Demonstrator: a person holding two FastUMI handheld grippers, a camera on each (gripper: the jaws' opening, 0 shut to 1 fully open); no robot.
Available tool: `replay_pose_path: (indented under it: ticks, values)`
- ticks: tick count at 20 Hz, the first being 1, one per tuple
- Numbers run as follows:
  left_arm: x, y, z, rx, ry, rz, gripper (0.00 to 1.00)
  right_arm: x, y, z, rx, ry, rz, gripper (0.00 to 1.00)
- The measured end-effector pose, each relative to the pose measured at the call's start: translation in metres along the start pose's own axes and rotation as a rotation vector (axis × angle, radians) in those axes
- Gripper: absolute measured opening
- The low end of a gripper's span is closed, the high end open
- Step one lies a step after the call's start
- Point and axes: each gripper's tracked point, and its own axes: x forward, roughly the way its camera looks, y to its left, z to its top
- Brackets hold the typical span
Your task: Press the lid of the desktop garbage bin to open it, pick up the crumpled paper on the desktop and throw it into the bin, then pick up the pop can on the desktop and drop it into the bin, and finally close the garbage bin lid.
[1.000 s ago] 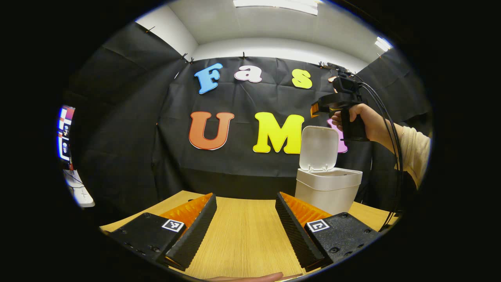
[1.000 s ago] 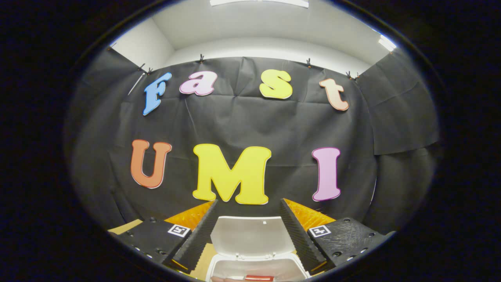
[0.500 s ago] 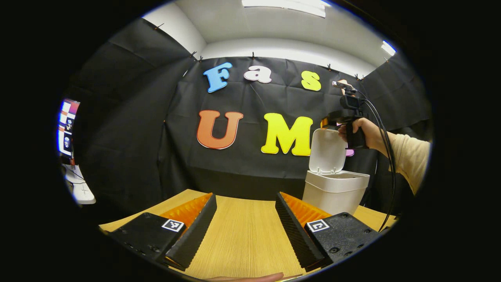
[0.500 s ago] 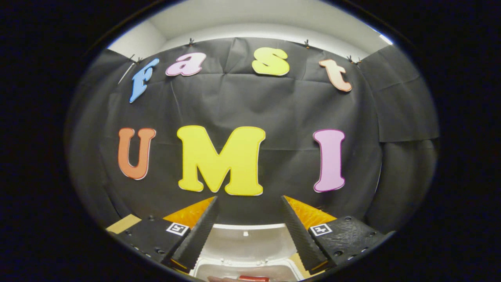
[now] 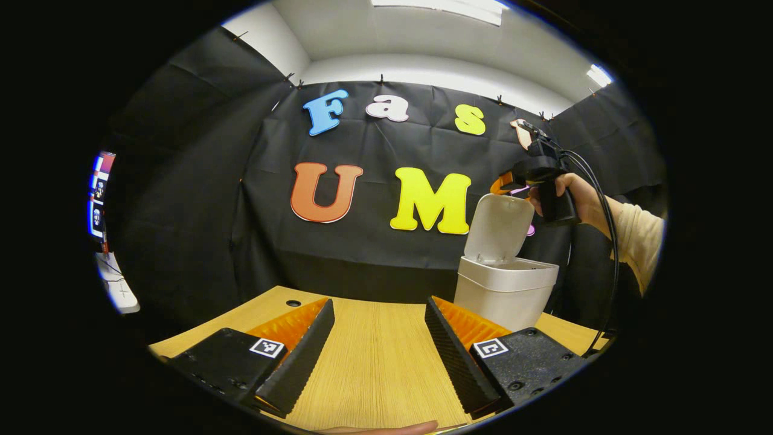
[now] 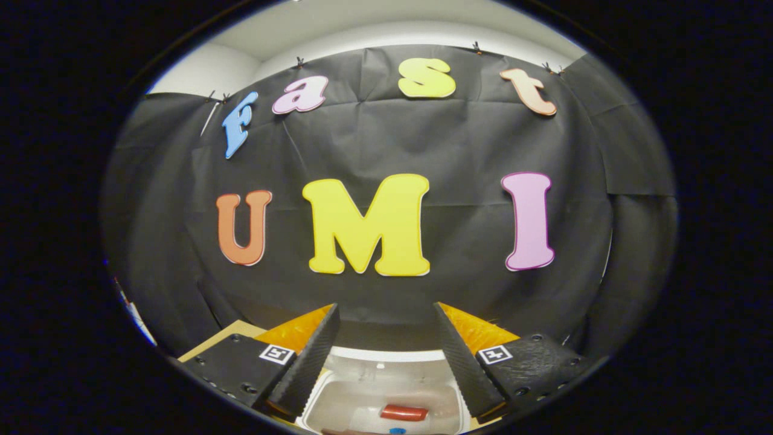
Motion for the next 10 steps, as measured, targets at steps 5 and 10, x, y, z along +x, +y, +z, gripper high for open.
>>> replay_pose_path:
  ticks: [5, 10]
  values:
    - [0.000, 0.005, 0.000, 0.027, 0.011, 0.038, 0.97, -0.022, 0.005, -0.063, 0.033, 0.237, 0.010, 0.93]
    - [0.003, -0.018, -0.010, 0.062, 0.047, -0.001, 0.98, -0.043, 0.012, -0.136, 0.017, 0.478, -0.030, 0.94]
